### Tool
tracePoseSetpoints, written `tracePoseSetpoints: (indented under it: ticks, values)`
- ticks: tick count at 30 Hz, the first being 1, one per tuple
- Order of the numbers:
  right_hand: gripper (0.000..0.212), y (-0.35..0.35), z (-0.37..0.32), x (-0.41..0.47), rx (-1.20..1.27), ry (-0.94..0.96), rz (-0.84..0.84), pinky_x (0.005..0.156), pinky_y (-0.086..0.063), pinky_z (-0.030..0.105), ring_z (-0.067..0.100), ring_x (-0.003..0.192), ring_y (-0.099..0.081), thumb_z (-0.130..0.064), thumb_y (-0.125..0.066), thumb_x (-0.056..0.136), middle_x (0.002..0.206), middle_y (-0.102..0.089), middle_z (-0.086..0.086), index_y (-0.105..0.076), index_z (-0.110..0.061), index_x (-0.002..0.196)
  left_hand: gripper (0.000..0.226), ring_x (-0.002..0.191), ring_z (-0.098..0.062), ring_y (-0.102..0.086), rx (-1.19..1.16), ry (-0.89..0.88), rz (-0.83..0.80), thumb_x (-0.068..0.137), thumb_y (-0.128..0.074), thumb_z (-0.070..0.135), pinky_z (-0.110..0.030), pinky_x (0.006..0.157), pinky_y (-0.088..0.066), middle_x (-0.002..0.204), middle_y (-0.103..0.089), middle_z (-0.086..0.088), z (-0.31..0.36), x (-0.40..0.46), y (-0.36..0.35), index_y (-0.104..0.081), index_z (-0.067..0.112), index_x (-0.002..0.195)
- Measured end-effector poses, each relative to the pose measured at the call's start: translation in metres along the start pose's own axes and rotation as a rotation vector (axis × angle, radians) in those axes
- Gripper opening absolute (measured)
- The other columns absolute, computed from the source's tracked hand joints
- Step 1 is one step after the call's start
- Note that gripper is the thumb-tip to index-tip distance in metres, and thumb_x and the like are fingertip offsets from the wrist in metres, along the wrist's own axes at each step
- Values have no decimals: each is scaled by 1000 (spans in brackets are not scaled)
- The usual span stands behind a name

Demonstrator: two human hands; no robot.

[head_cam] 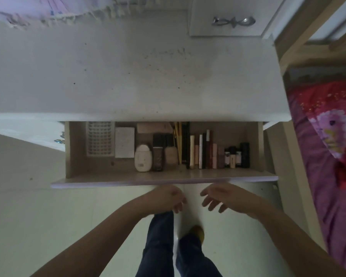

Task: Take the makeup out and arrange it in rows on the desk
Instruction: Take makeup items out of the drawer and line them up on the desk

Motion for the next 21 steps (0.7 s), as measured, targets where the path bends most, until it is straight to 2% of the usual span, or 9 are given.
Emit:
tracePoseSetpoints:
  ticks: [2, 5, 7, 9, 11, 14, 18, 21]
  values:
    - [25, 34, -8, -2, 29, 52, 52, 63, -52, 18, 8, 79, -68, -26, -42, 99, 87, -72, -7, -66, -26, 96, 24, 79, -11, -61, 7, -127, 43, 99, -40, 24, -22, 74, -50, 88, -66, 0, 36, 11, 16, -61, 15, 96]
    - [28, 83, -22, 21, 118, 160, 357, 64, -47, 23, 14, 73, -64, -16, -43, 98, 82, -69, -2, -66, -26, 86, 23, 84, -12, -60, 75, -259, 245, 99, -39, 23, -25, 72, -47, 89, -63, 4, 74, 48, 38, -62, 20, 99]
    - [23, 101, -27, 42, -13, 189, 587, 62, -41, 21, 9, 72, -57, -11, -42, 97, 98, -66, 0, -62, -21, 99, 26, 85, -16, -59, 186, -307, 412, 99, -39, 19, -28, 72, -48, 102, -63, -6, 85, 77, 50, -58, 16, 116]
    - [32, 107, -35, 61, -321, 201, 712, 73, -47, 28, 17, 85, -57, -9, -43, 96, 118, -59, 9, -54, -15, 125, 34, 95, -24, -58, 366, -329, 509, 97, -41, 14, -31, 76, -49, 120, -55, -15, 89, 104, 55, -48, 12, 130]
    - [42, 107, -42, 78, -593, 221, 741, 90, -46, 37, 31, 109, -52, -7, -44, 94, 130, -51, 16, -45, -13, 136, 48, 114, -32, -50, 516, -318, 552, 94, -41, 10, -39, 86, -49, 138, -41, -17, 89, 129, 57, -35, 13, 142]
    - [47, 112, -44, 97, -747, 194, 761, 94, -41, 40, 35, 123, -42, -9, -43, 94, 138, -44, 17, -40, -14, 140, 56, 127, -33, -38, 657, -261, 583, 93, -43, 7, -41, 87, -48, 146, -30, -15, 91, 153, 55, -26, 14, 146]
    - [47, 118, -36, 107, -851, 152, 780, 99, -35, 44, 35, 130, -34, -14, -44, 93, 145, -37, 13, -41, -19, 140, 52, 132, -33, -32, 804, -234, 640, 92, -43, 8, -39, 83, -47, 147, -29, -16, 93, 165, 51, -31, 10, 143]
    - [38, 119, -36, 101, -819, 264, 839, 96, -35, 45, 36, 127, -38, -15, -49, 92, 137, -46, 15, -52, -16, 129, 45, 126, -33, -38, 757, -235, 741, 92, -43, 13, -38, 78, -46, 141, -36, -17, 91, 159, 51, -40, 10, 137]
Point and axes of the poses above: each hand's wrist, its own x-axis towards the middle knuckle, its own y-axis out of the back of the hand, z = x × y, the point moved 5 cm from there along x, towards the middle knuckle
